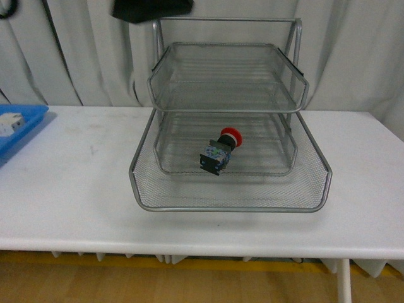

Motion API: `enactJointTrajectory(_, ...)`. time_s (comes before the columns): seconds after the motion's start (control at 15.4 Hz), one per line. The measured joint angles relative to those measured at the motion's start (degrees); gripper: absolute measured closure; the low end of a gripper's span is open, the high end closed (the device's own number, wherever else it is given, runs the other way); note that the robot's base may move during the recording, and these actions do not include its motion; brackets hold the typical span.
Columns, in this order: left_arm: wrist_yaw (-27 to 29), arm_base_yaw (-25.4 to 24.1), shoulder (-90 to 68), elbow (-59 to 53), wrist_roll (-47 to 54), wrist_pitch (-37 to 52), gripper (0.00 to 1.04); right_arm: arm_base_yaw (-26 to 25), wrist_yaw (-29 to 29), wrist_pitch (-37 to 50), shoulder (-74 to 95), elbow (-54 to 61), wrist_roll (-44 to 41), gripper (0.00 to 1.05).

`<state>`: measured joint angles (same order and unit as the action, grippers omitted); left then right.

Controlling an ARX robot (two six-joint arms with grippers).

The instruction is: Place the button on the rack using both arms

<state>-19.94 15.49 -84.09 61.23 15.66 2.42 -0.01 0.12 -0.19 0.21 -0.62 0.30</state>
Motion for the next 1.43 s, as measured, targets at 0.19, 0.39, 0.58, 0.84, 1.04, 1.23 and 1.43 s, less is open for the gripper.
enactJointTrajectory(0.19,18.7,-3.9,11.0,-13.7,-8.5,20.0,0.24,0.0,-0.1,0.0,0.0,0.0,0.0,0.06)
enactJointTrajectory(0.39,28.6,-7.5,21.6,-30.2,-14.3,31.3,0.58,0.0,-0.1,0.0,0.0,0.0,0.0,0.06)
enactJointTrajectory(0.58,26.1,-9.3,26.4,-40.8,-15.2,33.6,0.93,0.0,-0.1,0.0,0.0,0.0,0.0,0.06)
enactJointTrajectory(0.84,21.2,-13.3,35.0,-49.4,-15.4,34.2,1.03,0.0,-0.1,0.0,0.0,0.0,0.0,0.06)
enactJointTrajectory(1.04,20.1,-15.5,41.4,-53.5,-15.5,32.3,1.03,0.0,-0.1,0.0,0.0,0.0,0.0,0.06)
enactJointTrajectory(1.23,20.0,-15.4,46.6,-56.1,-15.5,29.4,1.03,0.0,-0.1,0.0,0.0,0.0,0.0,0.06)
enactJointTrajectory(1.43,20.0,-15.5,52.5,-58.1,-15.5,25.6,1.03,0.0,-0.1,0.0,0.0,0.0,0.0,0.06)
